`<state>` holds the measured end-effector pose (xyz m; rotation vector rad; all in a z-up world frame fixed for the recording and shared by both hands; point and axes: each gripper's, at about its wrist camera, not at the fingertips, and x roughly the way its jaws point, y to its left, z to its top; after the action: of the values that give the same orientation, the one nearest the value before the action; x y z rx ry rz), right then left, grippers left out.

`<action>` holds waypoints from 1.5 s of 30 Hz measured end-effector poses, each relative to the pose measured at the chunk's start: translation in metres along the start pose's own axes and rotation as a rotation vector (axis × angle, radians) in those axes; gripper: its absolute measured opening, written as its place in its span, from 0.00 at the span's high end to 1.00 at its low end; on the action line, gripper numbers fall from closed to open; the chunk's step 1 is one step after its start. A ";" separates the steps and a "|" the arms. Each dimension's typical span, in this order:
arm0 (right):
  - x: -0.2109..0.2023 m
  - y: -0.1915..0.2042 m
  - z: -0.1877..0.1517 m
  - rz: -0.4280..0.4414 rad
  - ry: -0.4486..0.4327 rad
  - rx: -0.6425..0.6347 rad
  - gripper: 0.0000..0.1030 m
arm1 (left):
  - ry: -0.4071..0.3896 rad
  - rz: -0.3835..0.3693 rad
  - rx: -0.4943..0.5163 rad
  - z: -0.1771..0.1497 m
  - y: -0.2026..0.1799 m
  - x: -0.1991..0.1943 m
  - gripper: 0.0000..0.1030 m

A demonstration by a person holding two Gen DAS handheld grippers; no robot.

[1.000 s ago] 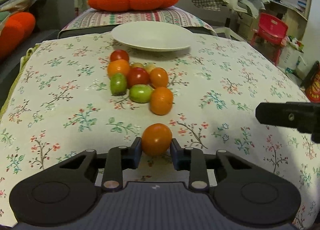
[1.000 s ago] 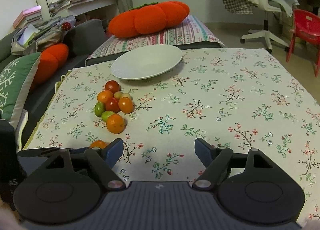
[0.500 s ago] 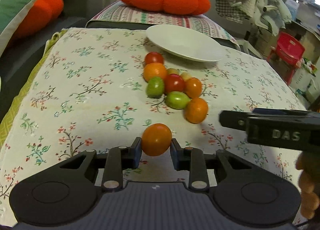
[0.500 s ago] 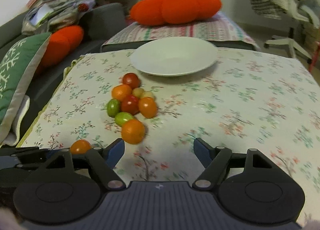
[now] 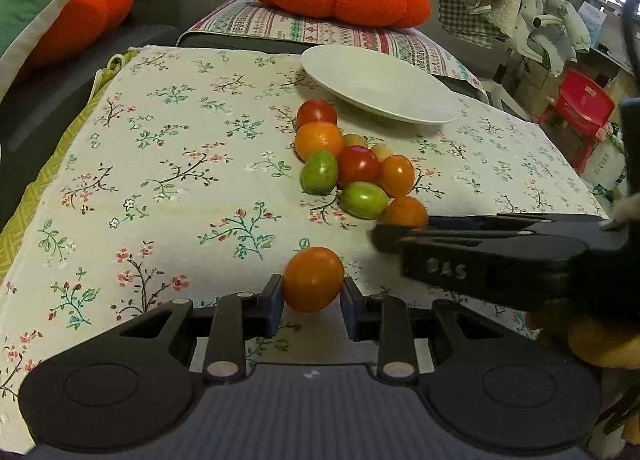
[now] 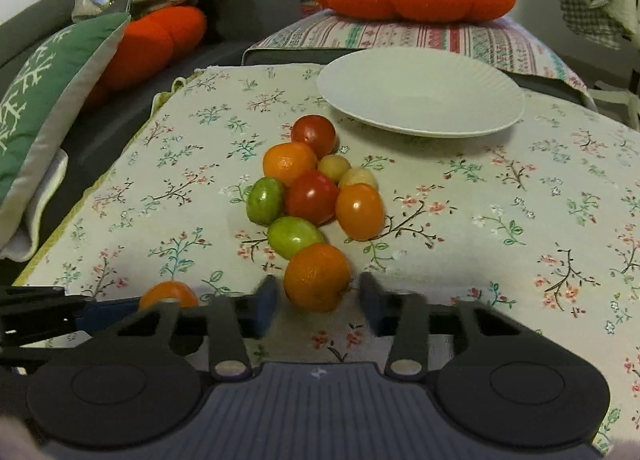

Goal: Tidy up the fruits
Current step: 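Carry the held orange fruits in both tools over the white plate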

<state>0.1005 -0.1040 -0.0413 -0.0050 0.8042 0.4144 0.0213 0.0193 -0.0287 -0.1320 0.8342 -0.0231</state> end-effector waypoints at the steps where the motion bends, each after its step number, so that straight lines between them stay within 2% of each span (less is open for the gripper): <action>1: -0.003 -0.001 0.001 -0.002 -0.001 0.004 0.71 | 0.000 -0.001 -0.003 0.000 0.000 0.000 0.86; 10: -0.026 -0.005 0.009 0.018 0.009 0.034 0.72 | -0.041 -0.013 0.029 0.016 0.002 -0.012 0.86; 23: -0.051 -0.043 0.037 -0.004 -0.044 0.124 0.71 | -0.084 -0.038 0.081 0.070 -0.003 -0.005 0.86; 26: -0.044 -0.057 0.049 -0.045 -0.032 0.120 0.71 | -0.083 -0.034 0.134 0.081 -0.014 0.007 0.86; 31: -0.025 -0.070 0.069 -0.070 -0.017 0.090 0.71 | -0.064 -0.073 0.146 0.103 -0.027 0.025 0.86; 40: 0.009 -0.082 0.091 -0.085 -0.019 0.030 0.72 | -0.085 -0.102 0.083 0.140 -0.028 0.069 0.86; 45: 0.020 -0.086 0.094 -0.080 -0.028 -0.004 0.71 | -0.103 -0.109 0.117 0.145 -0.033 0.089 0.86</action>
<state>0.2098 -0.1607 -0.0028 -0.0346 0.7734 0.3401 0.1890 -0.0039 0.0063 -0.0676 0.7201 -0.1665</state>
